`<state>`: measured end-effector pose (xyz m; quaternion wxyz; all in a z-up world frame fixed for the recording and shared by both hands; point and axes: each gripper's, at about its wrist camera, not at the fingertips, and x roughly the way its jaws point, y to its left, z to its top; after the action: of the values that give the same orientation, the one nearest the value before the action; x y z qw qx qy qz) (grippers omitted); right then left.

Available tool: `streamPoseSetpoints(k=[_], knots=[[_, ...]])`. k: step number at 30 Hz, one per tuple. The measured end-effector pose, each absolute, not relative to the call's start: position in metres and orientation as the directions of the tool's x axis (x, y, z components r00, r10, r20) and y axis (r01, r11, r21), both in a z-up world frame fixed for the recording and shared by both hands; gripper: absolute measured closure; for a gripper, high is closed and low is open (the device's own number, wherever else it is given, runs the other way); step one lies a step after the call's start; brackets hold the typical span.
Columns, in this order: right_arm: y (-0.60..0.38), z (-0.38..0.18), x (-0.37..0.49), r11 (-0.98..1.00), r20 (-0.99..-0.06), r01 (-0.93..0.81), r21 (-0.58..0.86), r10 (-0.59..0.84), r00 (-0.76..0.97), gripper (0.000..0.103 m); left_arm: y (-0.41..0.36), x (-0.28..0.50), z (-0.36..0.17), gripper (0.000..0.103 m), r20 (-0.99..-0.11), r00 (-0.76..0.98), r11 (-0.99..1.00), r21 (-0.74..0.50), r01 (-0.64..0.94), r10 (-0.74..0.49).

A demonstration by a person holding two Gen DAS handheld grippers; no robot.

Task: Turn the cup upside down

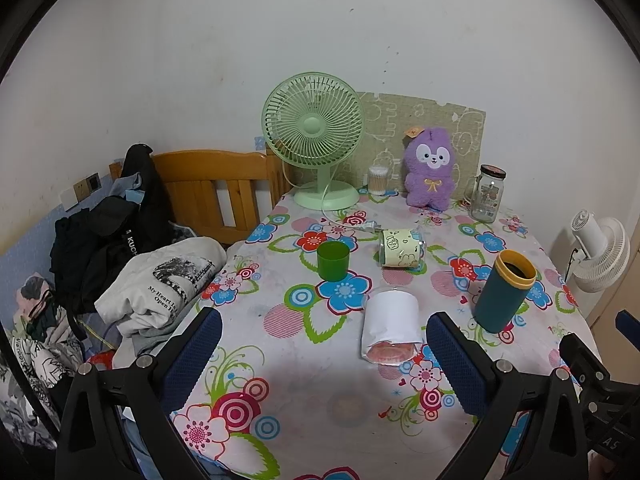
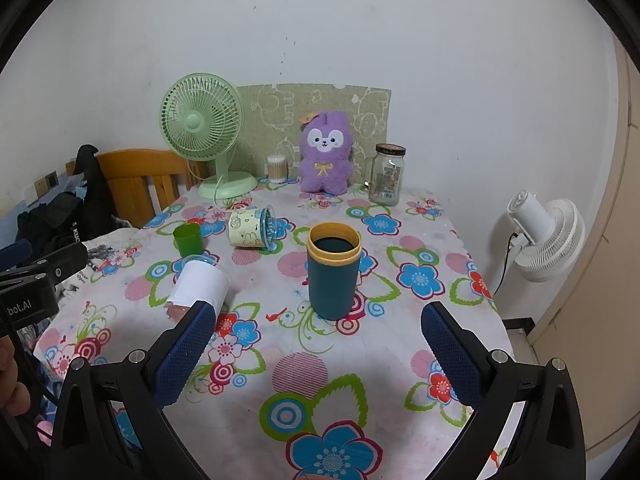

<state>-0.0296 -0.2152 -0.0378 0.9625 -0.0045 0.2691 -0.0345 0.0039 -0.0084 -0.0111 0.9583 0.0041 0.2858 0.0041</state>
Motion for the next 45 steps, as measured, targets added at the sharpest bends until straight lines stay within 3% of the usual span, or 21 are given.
streamPoseSetpoints(k=[31, 45], knots=[[-0.213, -0.042, -0.027, 0.998, -0.535, 0.062, -0.028, -0.068, 0.842, 0.000, -0.005, 0.005, -0.015, 0.000, -0.558, 0.829, 1.000, 0.013, -0.006, 0.012], [-0.192, -0.055, 0.018, 1.000, -0.598, 0.010, -0.009, -0.013, 0.802, 0.000, 0.015, 0.043, -0.044, 0.000, -0.629, 0.776, 0.998, 0.057, -0.021, 0.053]])
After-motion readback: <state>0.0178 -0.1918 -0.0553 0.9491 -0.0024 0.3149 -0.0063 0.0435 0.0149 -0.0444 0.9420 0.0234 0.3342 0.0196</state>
